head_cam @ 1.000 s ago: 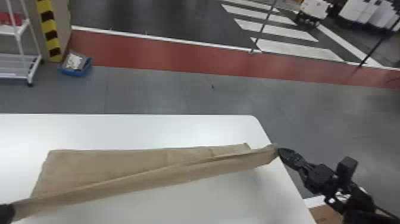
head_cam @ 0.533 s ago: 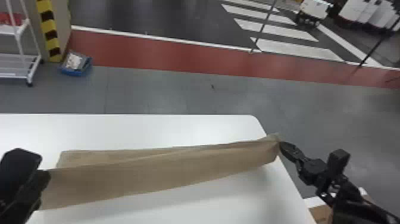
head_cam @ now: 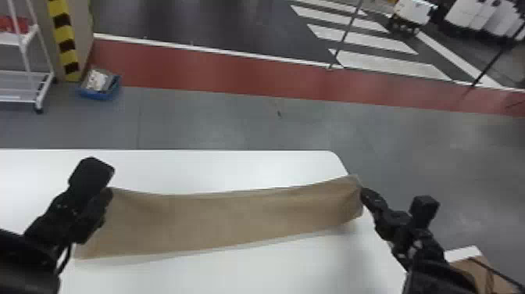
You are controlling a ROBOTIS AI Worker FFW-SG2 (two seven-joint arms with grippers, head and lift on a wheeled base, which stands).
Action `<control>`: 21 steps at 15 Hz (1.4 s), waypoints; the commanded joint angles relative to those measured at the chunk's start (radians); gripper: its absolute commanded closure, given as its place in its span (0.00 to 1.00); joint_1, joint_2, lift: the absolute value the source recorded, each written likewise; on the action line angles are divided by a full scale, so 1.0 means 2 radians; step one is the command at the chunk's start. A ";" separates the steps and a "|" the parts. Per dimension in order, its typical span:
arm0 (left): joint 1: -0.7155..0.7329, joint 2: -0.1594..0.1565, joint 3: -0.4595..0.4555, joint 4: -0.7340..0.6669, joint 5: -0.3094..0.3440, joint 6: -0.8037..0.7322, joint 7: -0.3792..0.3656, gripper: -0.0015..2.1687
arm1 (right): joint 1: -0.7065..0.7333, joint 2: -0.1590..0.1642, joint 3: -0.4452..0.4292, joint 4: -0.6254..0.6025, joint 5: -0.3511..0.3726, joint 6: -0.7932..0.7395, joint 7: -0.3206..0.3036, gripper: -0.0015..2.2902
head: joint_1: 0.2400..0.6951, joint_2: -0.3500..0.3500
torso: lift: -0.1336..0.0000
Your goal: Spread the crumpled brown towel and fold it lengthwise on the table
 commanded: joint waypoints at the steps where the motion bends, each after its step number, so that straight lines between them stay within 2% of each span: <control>1: -0.019 -0.005 -0.004 0.018 0.003 -0.016 0.000 0.83 | 0.000 0.014 -0.001 0.008 -0.003 -0.008 -0.030 0.56 | 1.00 0.00 | 1.00; 3: -0.037 -0.010 -0.007 0.042 0.003 -0.016 -0.005 0.83 | 0.000 0.018 0.003 0.009 -0.001 -0.008 -0.061 0.56 | 1.00 0.00 | 1.00; 4: -0.047 -0.012 -0.011 0.059 0.003 -0.016 -0.002 0.83 | -0.002 0.020 0.004 0.009 -0.002 -0.008 -0.067 0.56 | 1.00 0.00 | 1.00; 7: -0.051 -0.011 -0.011 0.070 0.005 -0.021 0.004 0.83 | -0.005 0.024 -0.004 0.009 -0.030 -0.014 -0.069 0.56 | 1.00 0.00 | 1.00; 10: -0.034 -0.006 0.007 0.058 0.006 -0.024 0.006 0.83 | -0.007 0.023 -0.016 0.008 -0.049 -0.018 -0.074 0.56 | 1.00 0.00 | 1.00; 13: -0.037 -0.008 0.012 0.055 0.007 -0.032 0.005 0.83 | -0.009 0.020 -0.024 0.009 -0.053 -0.011 -0.079 0.56 | 1.00 0.00 | 1.00; 18: -0.074 -0.014 -0.014 0.124 0.016 -0.065 0.015 0.83 | -0.028 0.023 -0.017 0.016 -0.048 0.005 -0.098 0.56 | 1.00 0.00 | 1.00; 21: -0.098 -0.024 -0.023 0.176 0.015 -0.090 0.024 0.83 | -0.043 0.024 0.006 0.023 -0.043 0.015 -0.130 0.56 | 1.00 0.00 | 1.00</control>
